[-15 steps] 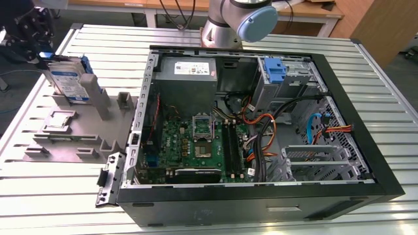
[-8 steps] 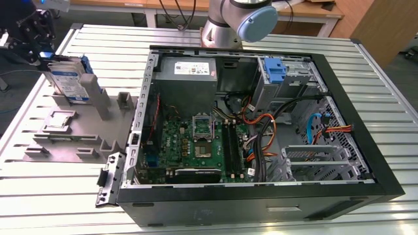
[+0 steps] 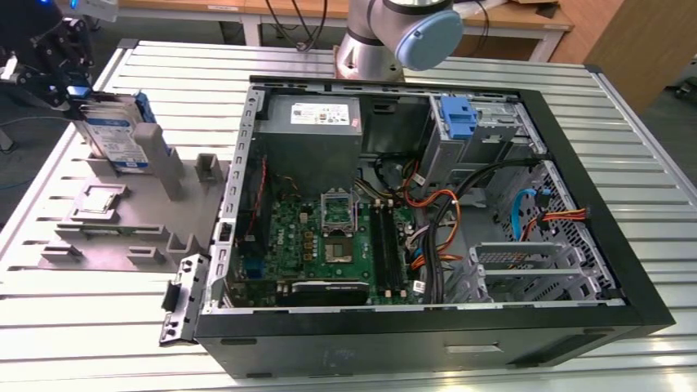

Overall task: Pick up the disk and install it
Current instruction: 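Pick up the disk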

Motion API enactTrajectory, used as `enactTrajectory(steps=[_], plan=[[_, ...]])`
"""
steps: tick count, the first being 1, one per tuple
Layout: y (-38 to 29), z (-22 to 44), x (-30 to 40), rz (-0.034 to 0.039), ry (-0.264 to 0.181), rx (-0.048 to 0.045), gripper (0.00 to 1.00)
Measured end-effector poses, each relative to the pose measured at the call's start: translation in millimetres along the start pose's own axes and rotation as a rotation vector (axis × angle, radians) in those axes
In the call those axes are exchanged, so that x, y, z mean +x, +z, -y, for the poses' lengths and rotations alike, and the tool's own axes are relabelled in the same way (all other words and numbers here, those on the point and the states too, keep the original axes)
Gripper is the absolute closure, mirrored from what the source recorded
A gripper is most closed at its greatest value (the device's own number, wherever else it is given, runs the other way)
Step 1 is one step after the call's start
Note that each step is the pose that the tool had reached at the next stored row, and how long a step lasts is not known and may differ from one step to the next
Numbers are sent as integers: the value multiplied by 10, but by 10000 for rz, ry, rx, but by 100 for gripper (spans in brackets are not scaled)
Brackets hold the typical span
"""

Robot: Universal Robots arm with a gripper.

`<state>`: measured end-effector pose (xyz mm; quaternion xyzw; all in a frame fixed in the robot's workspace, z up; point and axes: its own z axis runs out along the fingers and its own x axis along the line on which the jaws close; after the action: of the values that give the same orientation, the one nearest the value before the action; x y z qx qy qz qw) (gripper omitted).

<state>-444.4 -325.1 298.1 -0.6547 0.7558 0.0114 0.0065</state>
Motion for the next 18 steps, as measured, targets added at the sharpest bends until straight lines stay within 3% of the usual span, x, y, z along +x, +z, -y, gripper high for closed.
enactTrajectory(steps=[5,9,18], plan=[[0,0,0,-1,0,1,55],[1,4,-5,-64,0,5,55],[15,7,-9,-64,0,2,55]])
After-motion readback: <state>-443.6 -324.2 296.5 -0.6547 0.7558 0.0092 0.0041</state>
